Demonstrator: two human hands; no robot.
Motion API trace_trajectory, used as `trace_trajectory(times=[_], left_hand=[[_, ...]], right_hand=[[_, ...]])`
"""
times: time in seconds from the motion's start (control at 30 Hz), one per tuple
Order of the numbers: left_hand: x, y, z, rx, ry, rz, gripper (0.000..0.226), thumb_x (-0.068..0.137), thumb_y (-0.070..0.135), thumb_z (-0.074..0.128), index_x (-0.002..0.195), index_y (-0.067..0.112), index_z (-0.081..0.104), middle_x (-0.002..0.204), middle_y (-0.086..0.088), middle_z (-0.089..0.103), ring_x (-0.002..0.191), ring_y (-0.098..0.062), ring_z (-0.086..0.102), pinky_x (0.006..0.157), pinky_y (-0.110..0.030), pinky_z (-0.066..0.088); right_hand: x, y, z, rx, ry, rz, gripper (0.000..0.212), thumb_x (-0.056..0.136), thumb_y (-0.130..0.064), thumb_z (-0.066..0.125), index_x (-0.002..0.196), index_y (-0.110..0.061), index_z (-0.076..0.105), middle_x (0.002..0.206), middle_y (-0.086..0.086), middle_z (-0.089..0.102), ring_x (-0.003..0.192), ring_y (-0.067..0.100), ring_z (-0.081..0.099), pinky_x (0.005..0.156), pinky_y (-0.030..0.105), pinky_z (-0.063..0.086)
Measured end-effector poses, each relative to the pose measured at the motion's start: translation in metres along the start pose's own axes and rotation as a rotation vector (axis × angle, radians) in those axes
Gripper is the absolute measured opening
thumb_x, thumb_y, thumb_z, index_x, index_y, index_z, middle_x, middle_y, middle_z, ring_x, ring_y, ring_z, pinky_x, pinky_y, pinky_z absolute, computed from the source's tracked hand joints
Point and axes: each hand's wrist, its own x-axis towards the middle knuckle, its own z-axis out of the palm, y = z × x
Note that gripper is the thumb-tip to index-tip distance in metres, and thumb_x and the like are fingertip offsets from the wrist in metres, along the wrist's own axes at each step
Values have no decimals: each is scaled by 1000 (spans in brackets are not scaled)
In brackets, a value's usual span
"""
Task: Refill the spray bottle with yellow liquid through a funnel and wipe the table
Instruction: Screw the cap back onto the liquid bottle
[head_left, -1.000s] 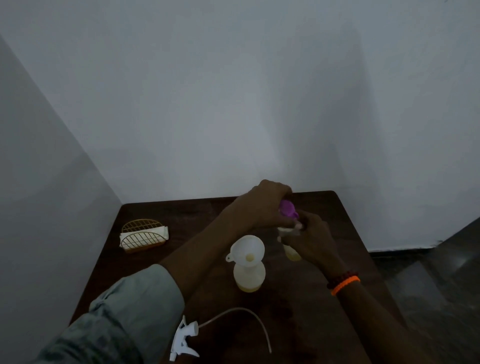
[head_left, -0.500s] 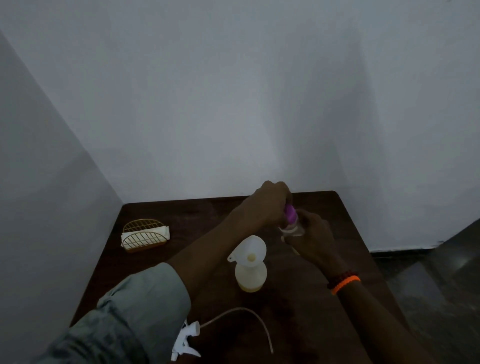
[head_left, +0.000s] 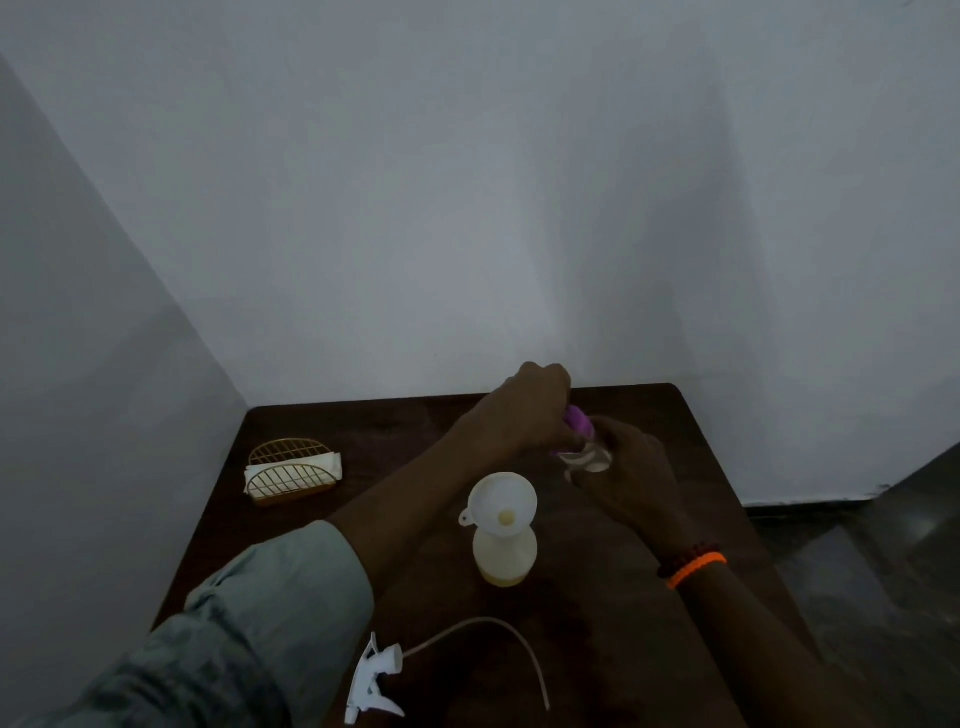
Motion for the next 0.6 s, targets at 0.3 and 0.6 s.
trace_trajectory(times=[0.3,0.6], left_hand=[[-1,0,-16,142,-113,369,52,81,21,77,129,12,59,123,-8,63,113,-22,58,97,-36,50],[0,-6,-2,57,54,39,58,73,46,81,114,11,60,104,-7,61,90,-17,62,74,-29,56]], right_hand=[[3,5,-6,44,-89,26,59,68,-30,88,120,-16,64,109,-2,72,94,5,65,82,15,45],[9,-1,-5,29,-75,47,56,67,-31,88,117,-17,65,104,-4,70,91,6,64,81,24,51]])
